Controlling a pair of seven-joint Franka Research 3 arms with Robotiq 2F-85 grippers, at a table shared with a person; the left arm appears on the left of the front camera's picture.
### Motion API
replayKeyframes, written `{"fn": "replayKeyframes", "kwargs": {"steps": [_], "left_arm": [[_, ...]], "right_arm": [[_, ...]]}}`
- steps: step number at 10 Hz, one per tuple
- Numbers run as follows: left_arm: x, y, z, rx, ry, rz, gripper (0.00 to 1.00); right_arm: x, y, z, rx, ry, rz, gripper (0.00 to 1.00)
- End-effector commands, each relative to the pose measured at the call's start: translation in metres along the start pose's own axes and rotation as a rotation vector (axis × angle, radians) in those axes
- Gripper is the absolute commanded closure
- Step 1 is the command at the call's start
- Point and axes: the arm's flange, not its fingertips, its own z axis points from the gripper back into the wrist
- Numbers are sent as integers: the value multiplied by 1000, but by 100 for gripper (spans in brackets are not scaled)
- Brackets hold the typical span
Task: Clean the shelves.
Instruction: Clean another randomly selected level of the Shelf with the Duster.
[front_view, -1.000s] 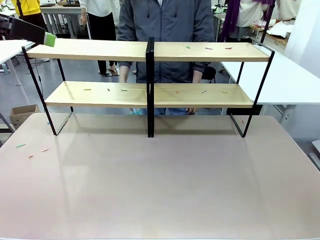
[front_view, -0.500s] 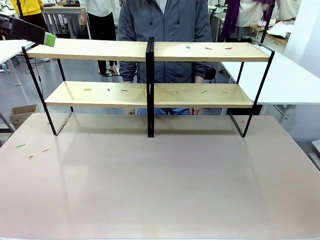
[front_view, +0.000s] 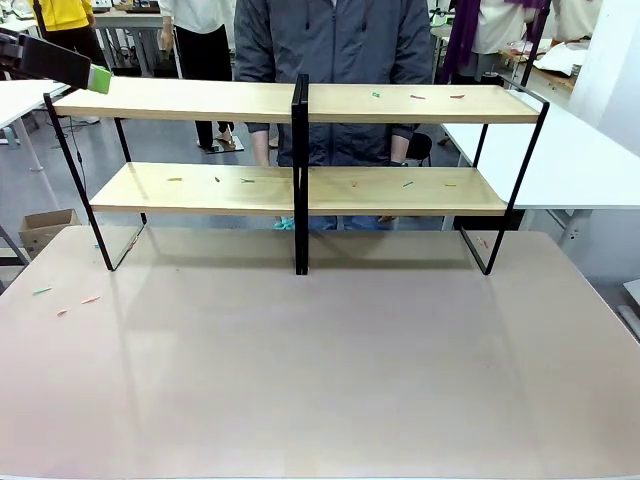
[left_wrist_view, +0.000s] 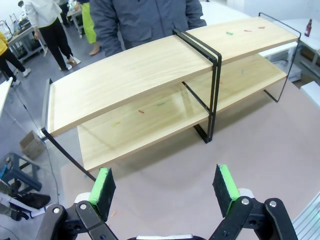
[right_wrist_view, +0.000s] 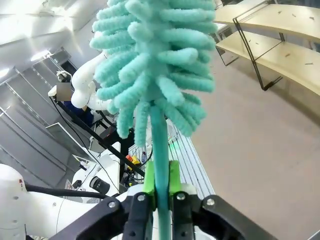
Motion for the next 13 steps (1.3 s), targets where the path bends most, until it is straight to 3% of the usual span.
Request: {"fn": "replayKeyframes", "kwargs": {"steps": [1,6,7,8,9,10,11,13], "left_arm": [[-3,1,-1,0,-6,4,0],[-3,1,-1,0,-6,4,0],[-3,1,-1,0,-6,4,0],[-3,1,-1,0,-6,4,0],[-3,1,-1,0,-6,4,0],[-3,1,-1,0,-6,4,0],[-3,1,-1,0,-6,4,0],[-3,1,-1,0,-6,4,0]], "right_arm": [[0,3,2,19,3,6,88],[0,0,0,0,0,0,88],[-15,24,13,-35,131,-15,88],[-15,34,-4,-70,279,16,88],[-7,42,-31,35,337,101,88],[1,36,-70,49,465,96,88],[6,18,-110,57,538,90,88],[14,-15,-157,-8,531,82,88]]}}
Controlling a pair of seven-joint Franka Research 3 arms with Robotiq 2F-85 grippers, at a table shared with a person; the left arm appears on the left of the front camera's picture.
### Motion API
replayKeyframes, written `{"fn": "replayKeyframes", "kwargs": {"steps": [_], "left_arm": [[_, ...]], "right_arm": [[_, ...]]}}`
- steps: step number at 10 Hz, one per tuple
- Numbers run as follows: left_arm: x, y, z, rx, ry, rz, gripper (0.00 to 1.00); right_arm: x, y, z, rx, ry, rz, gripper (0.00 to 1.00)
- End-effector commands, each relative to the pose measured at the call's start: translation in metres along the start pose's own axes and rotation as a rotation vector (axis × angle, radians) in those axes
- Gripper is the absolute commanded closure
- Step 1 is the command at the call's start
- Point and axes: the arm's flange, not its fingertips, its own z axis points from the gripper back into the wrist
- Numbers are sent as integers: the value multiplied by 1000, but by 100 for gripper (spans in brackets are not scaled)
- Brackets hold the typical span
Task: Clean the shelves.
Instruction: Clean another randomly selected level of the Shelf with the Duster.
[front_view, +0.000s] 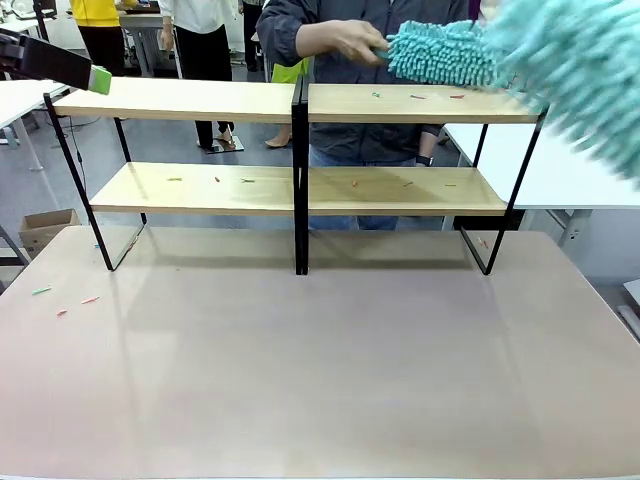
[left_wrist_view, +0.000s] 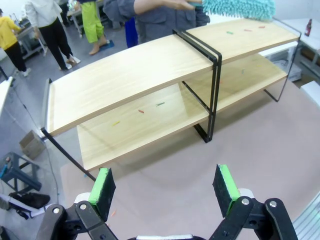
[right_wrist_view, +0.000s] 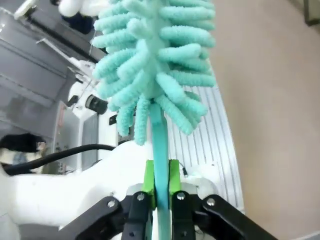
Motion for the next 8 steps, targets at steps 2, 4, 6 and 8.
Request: {"fn": "replayKeyframes", "kwargs": {"steps": [2,4,6,8], "left_arm": [[-2,0,0,0,-9,3,0],[-2,0,0,0,-9,3,0],[-2,0,0,0,-9,3,0],[-2,0,0,0,-9,3,0]], "right_arm": [[19,-41,-17,-164,-61,-31,88],[14,-35,-13,-98,-34,0,88],[-32,5,24,-47,-34,24,88],[-108,38,85,-169,-279,-55,88]]}}
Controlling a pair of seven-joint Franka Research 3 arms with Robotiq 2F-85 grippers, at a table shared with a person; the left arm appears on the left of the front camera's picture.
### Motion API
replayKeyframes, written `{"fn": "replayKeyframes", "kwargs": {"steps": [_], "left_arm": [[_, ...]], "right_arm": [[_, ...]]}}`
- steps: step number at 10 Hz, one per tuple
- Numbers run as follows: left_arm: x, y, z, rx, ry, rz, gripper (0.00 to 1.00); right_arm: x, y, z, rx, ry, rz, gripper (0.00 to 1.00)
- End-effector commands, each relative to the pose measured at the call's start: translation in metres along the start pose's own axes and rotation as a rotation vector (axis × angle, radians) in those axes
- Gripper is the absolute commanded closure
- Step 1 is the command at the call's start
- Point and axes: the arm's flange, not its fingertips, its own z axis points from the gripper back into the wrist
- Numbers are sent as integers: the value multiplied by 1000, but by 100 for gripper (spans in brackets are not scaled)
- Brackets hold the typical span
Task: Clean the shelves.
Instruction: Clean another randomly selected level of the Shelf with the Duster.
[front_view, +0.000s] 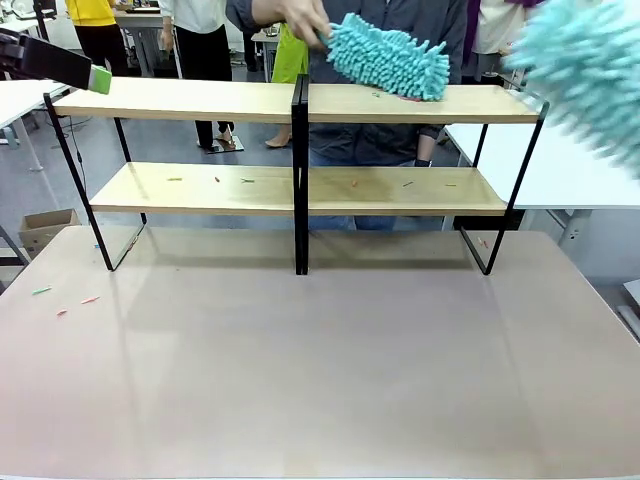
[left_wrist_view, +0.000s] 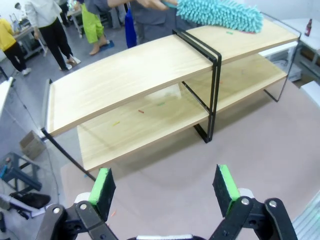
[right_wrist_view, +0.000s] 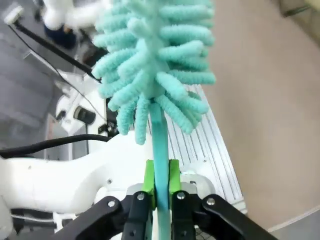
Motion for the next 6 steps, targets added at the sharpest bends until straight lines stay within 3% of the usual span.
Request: {"fn": "replayKeyframes", "kwargs": {"steps": [1,2,3,5,6], "left_arm": [[-3,1,0,0,-7,4,0],[-3,1,0,0,-7,4,0],[-3,1,0,0,-7,4,0],[-3,1,0,0,-7,4,0],[-3,1,0,0,-7,4,0]], "right_arm": [[-53,8,65,-137,-239,-25,88],[-74,13,74,-167,-297,-18,88],[-83,13,75,-165,-288,-15,88],[-89,18,61,-128,-93,10,88],[-88,21,61,-157,-108,19,88]]}}
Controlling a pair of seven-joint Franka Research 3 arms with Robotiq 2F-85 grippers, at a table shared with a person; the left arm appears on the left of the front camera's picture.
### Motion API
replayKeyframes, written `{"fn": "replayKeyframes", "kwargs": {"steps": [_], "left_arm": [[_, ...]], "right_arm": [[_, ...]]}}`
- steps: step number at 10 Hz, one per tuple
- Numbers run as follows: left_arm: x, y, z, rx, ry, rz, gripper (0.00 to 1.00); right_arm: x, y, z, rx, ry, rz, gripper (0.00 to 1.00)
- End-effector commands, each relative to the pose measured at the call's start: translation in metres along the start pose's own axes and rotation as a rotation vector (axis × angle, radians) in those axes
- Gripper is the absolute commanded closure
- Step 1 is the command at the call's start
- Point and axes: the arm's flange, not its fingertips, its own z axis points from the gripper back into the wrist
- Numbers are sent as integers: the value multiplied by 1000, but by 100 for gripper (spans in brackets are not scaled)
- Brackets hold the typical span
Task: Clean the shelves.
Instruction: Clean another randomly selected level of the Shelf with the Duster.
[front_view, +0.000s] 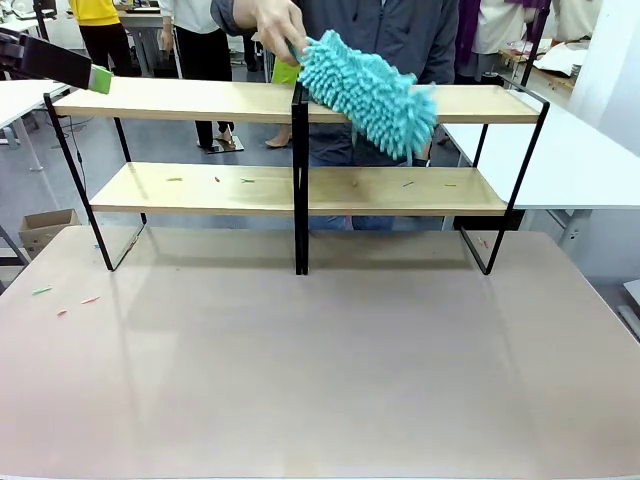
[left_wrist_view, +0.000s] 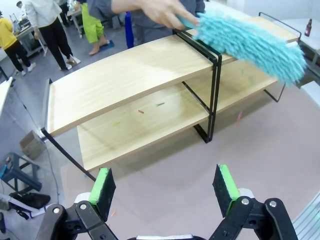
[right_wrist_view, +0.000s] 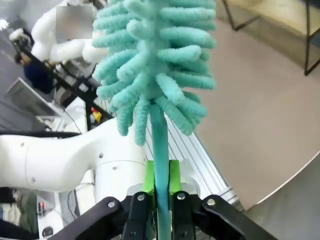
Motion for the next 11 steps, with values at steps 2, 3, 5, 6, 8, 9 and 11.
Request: {"fn": "replayKeyframes", "kwargs": {"steps": [2,3,5,6,8,9,11], "left_arm": [[-3,1,0,0,-8,4,0],[-3,1,0,0,-8,4,0],[-3,1,0,0,-8,4,0],[-3,1,0,0,-8,4,0],[-3,1,0,0,-8,4,0],[-3,1,0,0,-8,4,0],[-3,1,0,0,-8,4,0]], "right_arm": [[-8,3,7,-10,-55,-21,88],[3,-2,-2,2,6,-4,88],[24,-1,-25,0,60,-2,88],[40,-1,-45,9,84,22,88],[74,5,-111,5,190,96,88],[89,10,-170,6,316,131,88],[102,18,-283,-25,529,191,88]]}}
